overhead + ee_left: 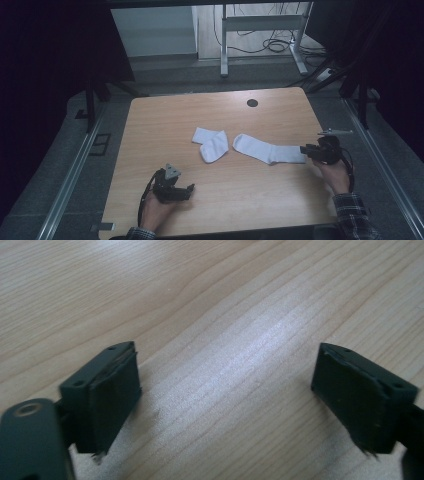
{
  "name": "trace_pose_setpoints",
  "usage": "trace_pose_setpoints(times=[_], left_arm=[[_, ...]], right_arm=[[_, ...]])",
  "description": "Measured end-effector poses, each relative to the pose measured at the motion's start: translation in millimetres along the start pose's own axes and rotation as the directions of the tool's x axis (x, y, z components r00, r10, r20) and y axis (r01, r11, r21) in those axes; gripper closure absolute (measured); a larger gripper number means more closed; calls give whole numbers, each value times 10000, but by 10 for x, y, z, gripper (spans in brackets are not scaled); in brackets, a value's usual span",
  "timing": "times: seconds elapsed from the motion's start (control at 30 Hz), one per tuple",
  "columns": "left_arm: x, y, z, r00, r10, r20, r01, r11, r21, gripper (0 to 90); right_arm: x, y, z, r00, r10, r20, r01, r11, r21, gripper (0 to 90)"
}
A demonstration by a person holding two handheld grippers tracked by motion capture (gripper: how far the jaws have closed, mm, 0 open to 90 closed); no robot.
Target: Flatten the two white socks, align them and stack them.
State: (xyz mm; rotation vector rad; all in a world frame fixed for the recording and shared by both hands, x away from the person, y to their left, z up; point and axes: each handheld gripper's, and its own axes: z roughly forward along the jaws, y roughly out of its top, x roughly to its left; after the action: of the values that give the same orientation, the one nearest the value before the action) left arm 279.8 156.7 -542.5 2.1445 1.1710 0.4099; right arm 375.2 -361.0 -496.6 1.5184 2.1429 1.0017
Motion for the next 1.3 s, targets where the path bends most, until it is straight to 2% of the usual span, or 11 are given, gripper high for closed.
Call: trace_pose_setpoints(times=[0.1,0.13,0.17,0.47,0.77,0.8,0.83,0.97,1.07,1.17,1.3], left_arm=[[1,54,14,10000,-90,-3,90,9999,138,184],[6,101,28,9996,-173,207,170,9997,151,200],[6,101,28,9996,-173,207,170,9997,151,209],[-50,441,115,9982,77,596,-54,9993,-382,267],[-267,957,359,9928,768,922,-705,9951,-697,321],[-322,1063,423,9912,905,962,-834,9937,-753,330],[-322,1063,423,9912,905,962,-834,9937,-753,334],[-447,1300,601,9883,1260,864,-1192,9897,-793,361],[-483,1385,679,9885,1258,838,-1189,9894,-828,393],[-534,1494,793,9883,1308,778,-1244,9888,-820,439],[-578,1594,945,9902,1239,650,-1189,9900,-763,513]], right_arm=[[6,-13,-19,10000,-14,-90,13,9999,-140,611],[15,-28,-9,9999,-96,-62,95,9999,-119,600],[15,-28,-9,9999,-96,-62,95,9999,-119,600],[43,-95,96,9986,-507,154,502,9984,259,569],[25,-149,122,9972,-675,307,665,9972,337,547],[16,-156,126,9972,-673,313,663,9972,337,543],[14,-159,126,9972,-682,318,672,9972,338,540],[11,-162,119,9969,-711,337,701,9971,284,538],[11,-163,120,9971,-703,283,696,9973,243,553],[2,-168,130,9985,-545,-20,545,9981,273,584],[-10,-168,127,9986,-527,9,527,9984,219,611]])
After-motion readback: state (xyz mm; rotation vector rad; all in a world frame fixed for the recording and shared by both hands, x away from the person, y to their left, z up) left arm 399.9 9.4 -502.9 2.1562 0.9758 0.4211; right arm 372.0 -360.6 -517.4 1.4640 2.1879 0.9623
